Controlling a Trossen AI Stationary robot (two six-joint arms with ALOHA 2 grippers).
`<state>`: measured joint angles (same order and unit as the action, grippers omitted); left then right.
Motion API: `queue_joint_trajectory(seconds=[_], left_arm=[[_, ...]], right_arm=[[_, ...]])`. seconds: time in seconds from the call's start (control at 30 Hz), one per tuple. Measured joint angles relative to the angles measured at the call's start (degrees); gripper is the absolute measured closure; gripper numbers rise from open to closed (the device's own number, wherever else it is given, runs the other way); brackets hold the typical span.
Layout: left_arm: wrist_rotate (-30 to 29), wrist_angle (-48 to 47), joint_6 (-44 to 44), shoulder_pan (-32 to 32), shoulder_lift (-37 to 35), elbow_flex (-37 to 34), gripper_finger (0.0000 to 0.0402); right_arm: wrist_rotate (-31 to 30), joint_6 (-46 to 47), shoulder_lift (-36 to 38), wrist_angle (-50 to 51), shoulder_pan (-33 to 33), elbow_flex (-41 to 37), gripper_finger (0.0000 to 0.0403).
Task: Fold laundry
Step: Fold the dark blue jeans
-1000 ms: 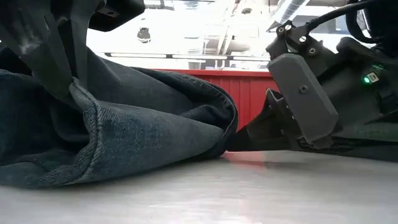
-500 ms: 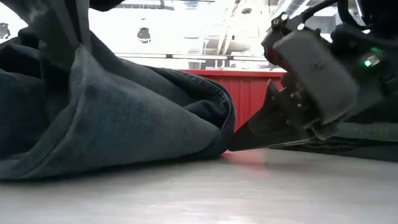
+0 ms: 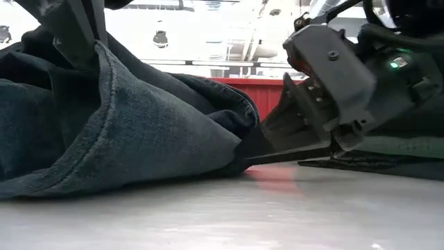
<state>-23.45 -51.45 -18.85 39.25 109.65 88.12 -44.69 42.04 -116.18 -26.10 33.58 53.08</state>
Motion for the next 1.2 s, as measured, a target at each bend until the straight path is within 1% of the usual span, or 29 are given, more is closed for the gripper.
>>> queue_joint_trajectory(seconds=[0.1,0.2,0.3,0.43,0.47,0.6,0.73,0.83,1.07,1.2], left_arm=[[0.1,0.0,-0.5,0.0,0.0,0.0,0.0401],[0.1,0.1,-0.6,0.0,0.0,0.0,0.0401],[0.7,0.1,-0.7,0.0,0.0,0.0,0.0401],[1.9,0.1,-0.7,0.2,0.0,0.0,0.0401],[2.0,0.1,-0.7,0.3,0.0,0.0,0.0402],[2.3,0.0,-1.0,1.0,0.0,0.0,0.0401],[3.2,-0.1,-2.8,1.9,0.0,0.0,0.0401],[3.3,-0.2,-4.0,2.6,0.0,0.0,0.0402],[4.6,-2.0,-8.6,4.6,-0.9,0.0,0.0402],[4.4,-4.1,-12.1,5.9,-1.7,0.0,0.0402]], right_arm=[[-0.6,0.6,0.0,-0.1,-0.8,0.0,0.0180],[-3.1,1.1,0.0,-0.1,-1.0,0.0,0.0203],[-6.2,1.1,0.0,0.2,-1.0,0.0,0.0259],[-6.7,0.9,0.0,2.5,-1.0,0.0,0.0371],[-7.1,0.3,0.0,3.3,-1.0,0.0,0.0383],[-9.2,1.0,0.0,6.2,-1.3,0.0,0.0383],[-9.3,1.0,0.0,8.6,-1.8,0.0,0.0394],[-9.3,1.0,0.1,10.2,-1.9,0.1,0.0394],[-9.2,-1.7,0.3,11.2,-2.1,0.1,0.0394],[-8.5,-4.2,2.2,15.7,-2.1,0.1,0.0394]])
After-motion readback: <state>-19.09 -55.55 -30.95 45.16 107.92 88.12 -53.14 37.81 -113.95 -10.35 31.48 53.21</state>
